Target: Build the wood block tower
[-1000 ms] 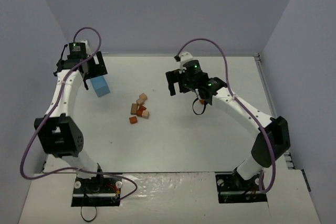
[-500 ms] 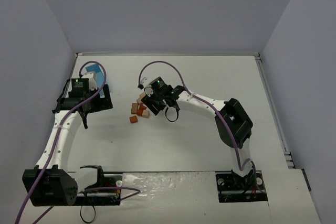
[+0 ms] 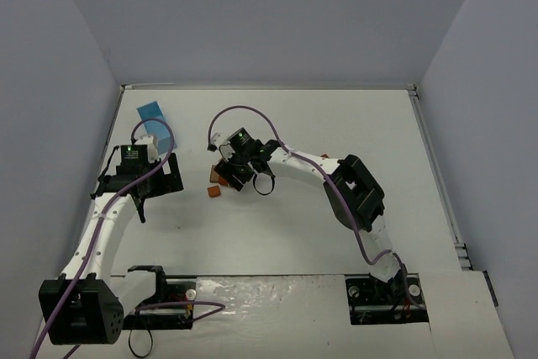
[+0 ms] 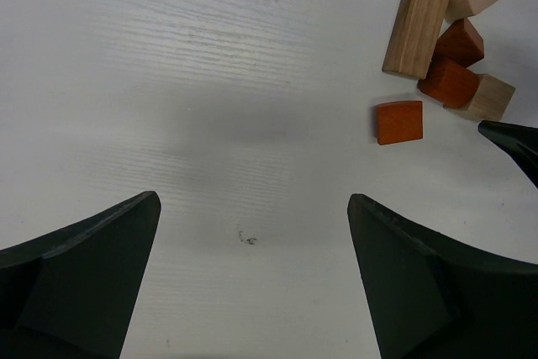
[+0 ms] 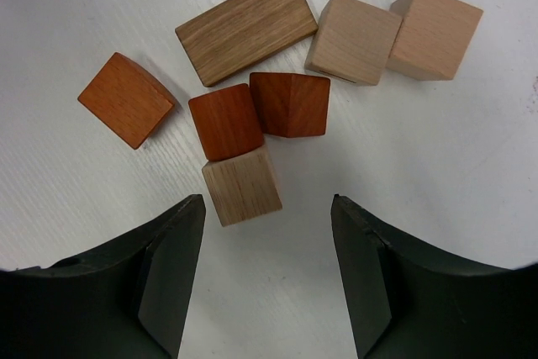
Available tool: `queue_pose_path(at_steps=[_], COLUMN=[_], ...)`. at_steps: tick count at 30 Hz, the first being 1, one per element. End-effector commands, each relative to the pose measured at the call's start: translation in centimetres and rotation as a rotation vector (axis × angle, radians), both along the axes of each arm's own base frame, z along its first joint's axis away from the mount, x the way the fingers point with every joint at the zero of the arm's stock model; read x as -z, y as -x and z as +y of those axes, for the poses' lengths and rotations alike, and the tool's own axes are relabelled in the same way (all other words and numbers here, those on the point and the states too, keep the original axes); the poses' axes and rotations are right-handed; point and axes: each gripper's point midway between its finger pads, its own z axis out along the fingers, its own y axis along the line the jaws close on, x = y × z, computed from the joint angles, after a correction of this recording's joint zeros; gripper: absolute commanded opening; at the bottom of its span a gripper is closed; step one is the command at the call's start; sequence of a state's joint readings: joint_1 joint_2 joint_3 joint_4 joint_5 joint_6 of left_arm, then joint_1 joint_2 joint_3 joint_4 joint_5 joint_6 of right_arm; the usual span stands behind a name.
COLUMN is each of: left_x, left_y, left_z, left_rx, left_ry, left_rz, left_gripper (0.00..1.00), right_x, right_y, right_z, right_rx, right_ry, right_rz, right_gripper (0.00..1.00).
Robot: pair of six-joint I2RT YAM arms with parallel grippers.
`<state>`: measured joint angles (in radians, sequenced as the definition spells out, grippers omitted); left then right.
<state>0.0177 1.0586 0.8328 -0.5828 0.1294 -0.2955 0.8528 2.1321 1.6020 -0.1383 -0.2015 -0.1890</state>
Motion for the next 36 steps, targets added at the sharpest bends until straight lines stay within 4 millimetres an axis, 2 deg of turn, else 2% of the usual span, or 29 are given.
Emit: queue_pose_path(at_steps=[1, 4, 8, 10, 12, 16, 29, 36], left_x=[-1.3, -1.1, -0.8, -0.9, -0.8, -0.7, -0.7, -0.6], left_y=[-1.5, -1.6, -1.8, -1.9, -1.9, -2.1, -2.2, -2.2], left_z=[0.5, 0.6, 0.9, 0.9, 0.9, 0.9, 0.8, -0.1], left_rx=[-0.031, -0.036, -0.043, -0.044, -0.044, -0.041, -0.032, -0.003], left_ry=[-0.013, -0.019, -0.032, -0.033, -0.033, -0.034, -0.031, -0.008], left_rz=[-0.105, -0.104, -0.095, -0.097, -0.094, -0.093, -0.091, -0.087], left_gripper=[0.92, 0.91, 0.89, 0.89, 0.88, 0.88, 0.88, 0.88], right_x=[-2.4, -2.2, -1.7, -1.9, -2.5, -3.2, -4.1, -2.9], right_y=[-0.4, -0.4, -0.4, -0.3, -0.5, -0.6, -2.5, -3.8], right_z=[2.5, 2.7, 2.4, 2.0, 1.3, -0.3, -6.5, -9.0], right_rx=[-0.052, -0.056, -0.051, -0.044, -0.032, -0.004, 0.245, 0.358], right_ry=[-0.076, -0.078, -0.073, -0.071, -0.069, -0.063, -0.056, -0.046], right_rz=[-0.035, -0.029, -0.018, -0.02, -0.03, -0.042, -0.059, -0.075], right_gripper=[0.58, 0.54, 0.44, 0.32, 0.17, 0.0, 0.0, 0.0])
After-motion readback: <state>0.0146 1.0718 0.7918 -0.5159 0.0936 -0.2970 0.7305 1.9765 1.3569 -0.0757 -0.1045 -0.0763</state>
